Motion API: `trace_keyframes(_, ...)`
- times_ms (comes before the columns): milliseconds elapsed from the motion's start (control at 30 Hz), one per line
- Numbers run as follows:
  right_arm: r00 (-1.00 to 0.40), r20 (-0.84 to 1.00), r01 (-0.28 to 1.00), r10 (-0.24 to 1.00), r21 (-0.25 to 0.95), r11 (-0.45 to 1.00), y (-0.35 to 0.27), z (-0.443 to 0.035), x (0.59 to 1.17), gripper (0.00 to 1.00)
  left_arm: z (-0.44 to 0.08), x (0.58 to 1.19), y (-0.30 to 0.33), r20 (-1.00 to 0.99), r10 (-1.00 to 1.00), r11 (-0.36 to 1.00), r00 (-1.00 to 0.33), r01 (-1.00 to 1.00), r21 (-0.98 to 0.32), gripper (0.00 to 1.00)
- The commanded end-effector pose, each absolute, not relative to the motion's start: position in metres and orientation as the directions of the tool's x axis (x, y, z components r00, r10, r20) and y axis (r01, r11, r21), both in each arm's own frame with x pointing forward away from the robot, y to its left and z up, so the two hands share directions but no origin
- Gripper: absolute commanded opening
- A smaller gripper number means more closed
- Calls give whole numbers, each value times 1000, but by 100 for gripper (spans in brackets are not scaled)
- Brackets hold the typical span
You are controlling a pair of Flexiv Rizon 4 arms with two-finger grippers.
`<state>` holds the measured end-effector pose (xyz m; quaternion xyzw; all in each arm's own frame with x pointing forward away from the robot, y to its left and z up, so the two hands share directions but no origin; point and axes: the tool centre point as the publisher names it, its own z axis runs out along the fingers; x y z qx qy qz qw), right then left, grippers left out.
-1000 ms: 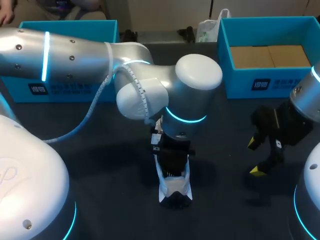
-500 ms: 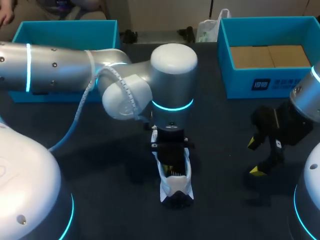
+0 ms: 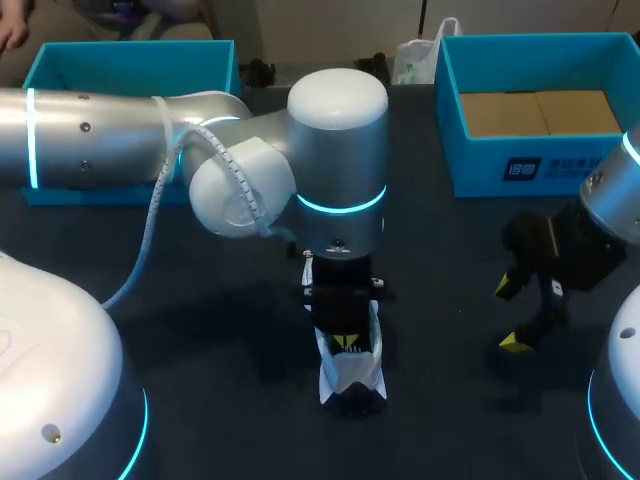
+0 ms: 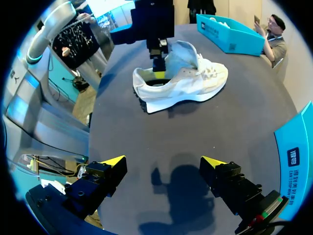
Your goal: Take the shoe out of the shoebox, open the shoe tongue, remove and reinsert the insole, then place the shoe into the shoebox
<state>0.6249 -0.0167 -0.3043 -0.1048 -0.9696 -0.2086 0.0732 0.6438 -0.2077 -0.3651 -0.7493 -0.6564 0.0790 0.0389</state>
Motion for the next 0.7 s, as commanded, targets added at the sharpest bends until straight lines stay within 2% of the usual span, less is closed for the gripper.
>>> trace_keyframes(33, -968, 183, 234, 174, 389, 891, -17, -304, 623, 100, -378, 634, -214, -88, 988, -144, 130, 974, -173, 0)
trace_keyframes(267, -968, 183, 234, 174, 389, 891, -17, -304, 623, 100, -402, 628, -227, -85, 988, -142, 127, 968, -205, 0)
trace_keyframes(700, -968, 183, 234, 174, 389, 891, -17, -304, 623, 100, -404, 646, -211, -50, 995, -93, 87, 986, -136, 0)
